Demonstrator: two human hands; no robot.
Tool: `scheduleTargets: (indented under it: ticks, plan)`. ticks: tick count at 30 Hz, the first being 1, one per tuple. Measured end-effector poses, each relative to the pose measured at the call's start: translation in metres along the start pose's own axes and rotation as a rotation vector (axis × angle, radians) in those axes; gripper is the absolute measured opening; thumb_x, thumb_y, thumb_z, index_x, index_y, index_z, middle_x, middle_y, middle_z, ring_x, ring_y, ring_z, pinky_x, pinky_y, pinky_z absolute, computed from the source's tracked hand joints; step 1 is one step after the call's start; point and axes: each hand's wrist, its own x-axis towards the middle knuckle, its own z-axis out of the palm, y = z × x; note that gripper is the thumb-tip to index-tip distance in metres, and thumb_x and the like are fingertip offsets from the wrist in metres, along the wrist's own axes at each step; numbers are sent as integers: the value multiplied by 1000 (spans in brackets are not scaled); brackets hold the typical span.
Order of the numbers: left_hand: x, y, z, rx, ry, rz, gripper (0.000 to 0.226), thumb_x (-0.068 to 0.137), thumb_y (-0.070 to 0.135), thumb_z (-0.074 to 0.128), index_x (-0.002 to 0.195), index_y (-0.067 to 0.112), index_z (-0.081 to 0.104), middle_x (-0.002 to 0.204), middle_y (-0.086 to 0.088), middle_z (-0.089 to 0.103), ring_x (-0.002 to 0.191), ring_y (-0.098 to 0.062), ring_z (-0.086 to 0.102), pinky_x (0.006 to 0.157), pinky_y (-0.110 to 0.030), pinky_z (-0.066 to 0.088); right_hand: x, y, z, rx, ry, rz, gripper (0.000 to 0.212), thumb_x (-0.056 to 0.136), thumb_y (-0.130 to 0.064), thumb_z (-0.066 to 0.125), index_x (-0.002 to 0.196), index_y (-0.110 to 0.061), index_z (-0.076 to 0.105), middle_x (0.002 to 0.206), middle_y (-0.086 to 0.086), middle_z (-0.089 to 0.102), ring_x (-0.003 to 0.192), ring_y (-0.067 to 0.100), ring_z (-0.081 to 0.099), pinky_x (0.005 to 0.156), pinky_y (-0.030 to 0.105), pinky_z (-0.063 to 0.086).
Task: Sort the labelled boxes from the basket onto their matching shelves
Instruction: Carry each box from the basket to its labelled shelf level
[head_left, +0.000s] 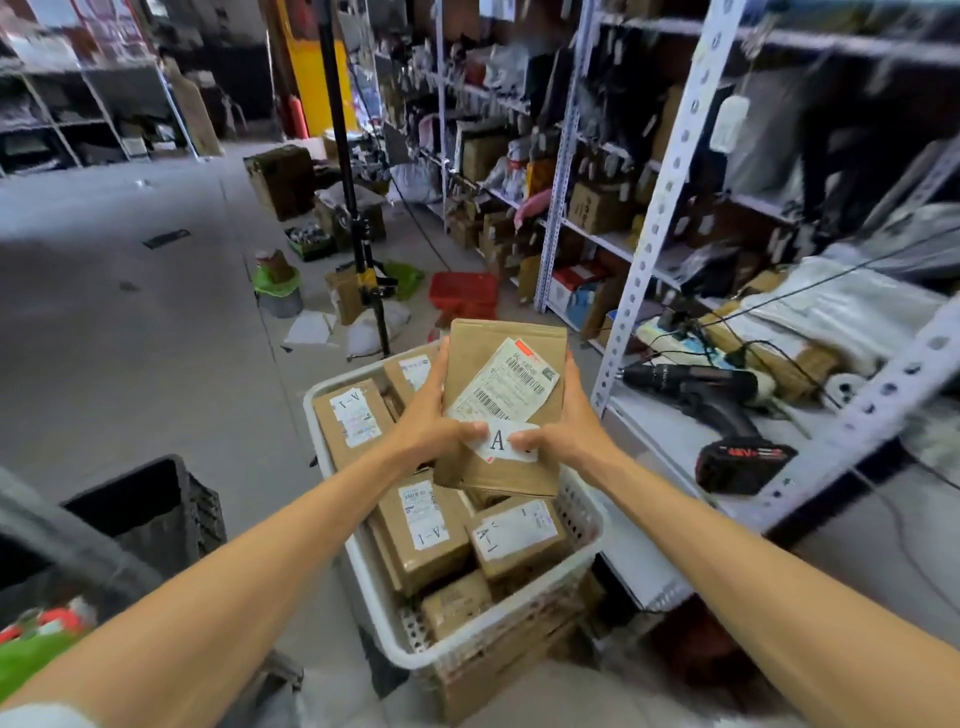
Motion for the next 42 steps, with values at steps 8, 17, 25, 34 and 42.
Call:
scheduleTargets:
  ticks: [8,17,25,34,42]
  plan:
    - [-53,15,59,0,-71,3,119,64,15,80,146,52,3,144,4,41,129,-16,47,108,-45,41,-70,34,-38,32,53,25,133,58,3,80,152,-39,-3,145,-5,45,131,18,44,108,45,39]
    - [-129,30,128,37,-100,15,117,73,3,76,149,44,-2,146,7,32,132,-16,39,108,-43,40,-173,70,-82,59,86,28,126,68,5,79,154,-32,-6,131,-9,47,114,10,46,79,17,45]
    - [-176,60,222,41,-205,91,115,76,-1,74,151,38,-3,133,14,35,123,-7,40,95,-23,41,-266,103,-154,7,224,7,126,66,-6,83,153,-36,-1,136,-12,48,122,10,47,99,29,40]
    - [-195,120,378,75,-517,191,112,78,3,74,151,40,-2,138,13,33,128,-8,36,98,-24,40,-382,157,-266,84,565,70,127,70,4,80,153,-37,-8,135,-8,47,122,14,48,94,28,49]
    - [-225,182,535,-7,-1000,379,111,76,-5,73,151,37,2,147,-2,35,134,-20,39,108,-35,38,-503,200,-350,168,992,185,128,69,4,80,152,-38,-8,129,-10,50,121,15,50,99,39,48]
